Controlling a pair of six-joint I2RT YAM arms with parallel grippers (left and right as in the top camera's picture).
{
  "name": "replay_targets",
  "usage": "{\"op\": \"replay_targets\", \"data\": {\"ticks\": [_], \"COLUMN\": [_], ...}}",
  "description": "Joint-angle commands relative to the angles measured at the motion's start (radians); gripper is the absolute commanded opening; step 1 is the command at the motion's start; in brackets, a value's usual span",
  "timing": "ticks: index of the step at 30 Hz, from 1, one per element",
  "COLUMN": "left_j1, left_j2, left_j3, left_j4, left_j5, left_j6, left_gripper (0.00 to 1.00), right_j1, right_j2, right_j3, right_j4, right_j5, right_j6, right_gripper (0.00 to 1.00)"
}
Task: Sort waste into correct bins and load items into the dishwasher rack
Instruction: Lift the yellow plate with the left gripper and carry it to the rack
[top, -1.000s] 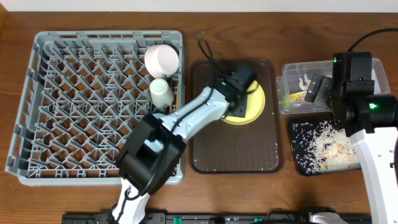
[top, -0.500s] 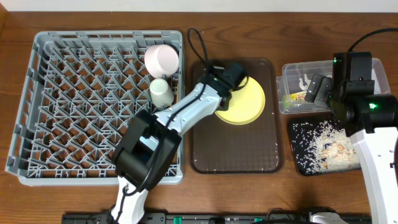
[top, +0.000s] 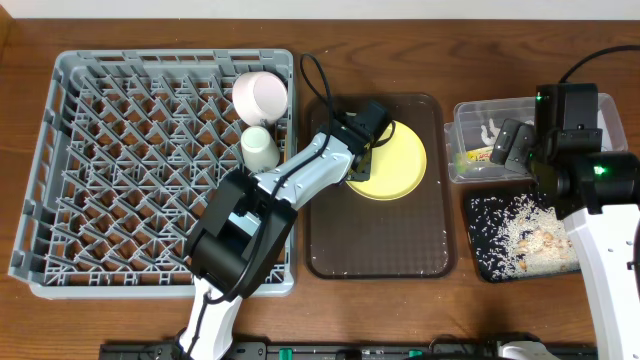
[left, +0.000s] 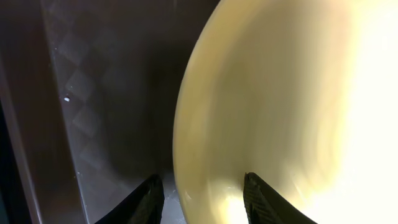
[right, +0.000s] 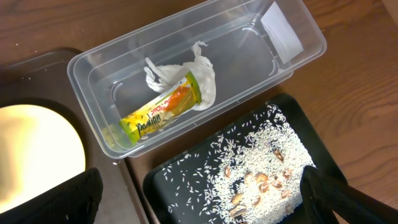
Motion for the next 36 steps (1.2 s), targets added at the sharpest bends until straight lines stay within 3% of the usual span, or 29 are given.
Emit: {"op": "replay_targets", "data": {"ticks": [1,4,6,8,13,19,22,24,25,27,29,30,36], "left_j1": [-0.002,-0.005,-0.006,-0.006,0.003,0.003,0.005,0.011,0.023,0.075,0.163,0.201,0.437], "left_j2": [0.030,0.058,0.062,0.055,-0.047,-0.334,-0.483,-0.549,-0.570,-0.579,-0.562,-0.550,-0.457], "left_j3": [-0.010,-0.010,-0.010,-0.006,0.030,0.037,0.037,0.037,0.037,0.037,0.035,0.034,0.024], "left_j4": [0.002,0.013,0.014,0.016,0.004,-0.043,-0.034,0.021,0.078,0.230,0.367,0.398,0.420], "left_j5": [0.006,0.006,0.005,-0.001,-0.048,-0.066,-0.303,-0.590,-0.749,-0.926,-0.931,-0.931,-0.974], "left_j6": [0.002,-0.005,-0.005,-0.005,0.039,0.137,0.212,0.317,0.410,0.661,0.948,1.020,1.158], "left_gripper": [0.44,0.38,0.19,0.06,0.06,0.06,0.06,0.06,0.06,0.06,0.06,0.06,0.06], "right_j1": [0.000,0.000,-0.001,0.000,0.000,0.000,0.000,0.000,0.000,0.000,0.000,-0.001,0.000], "right_j2": [-0.006,-0.006,-0.006,-0.006,-0.006,-0.006,-0.006,-0.006,-0.006,-0.006,-0.006,-0.006,-0.006], "right_j3": [0.003,0.003,0.003,0.003,0.003,0.003,0.003,0.003,0.003,0.003,0.003,0.003,0.003], "right_j4": [-0.002,-0.002,-0.002,-0.002,-0.002,-0.002,-0.002,-0.002,-0.002,-0.002,-0.002,-0.002,-0.002], "right_j5": [0.016,0.016,0.016,0.016,0.016,0.016,0.016,0.016,0.016,0.016,0.016,0.016,0.016], "right_j6": [-0.007,-0.007,-0.007,-0.007,-0.007,-0.007,-0.007,-0.007,-0.007,-0.007,-0.007,-0.007,-0.007], "right_gripper": [0.99,0.99,0.99,0.99,0.99,0.99,0.99,0.99,0.99,0.99,0.99,0.99,0.99]}}
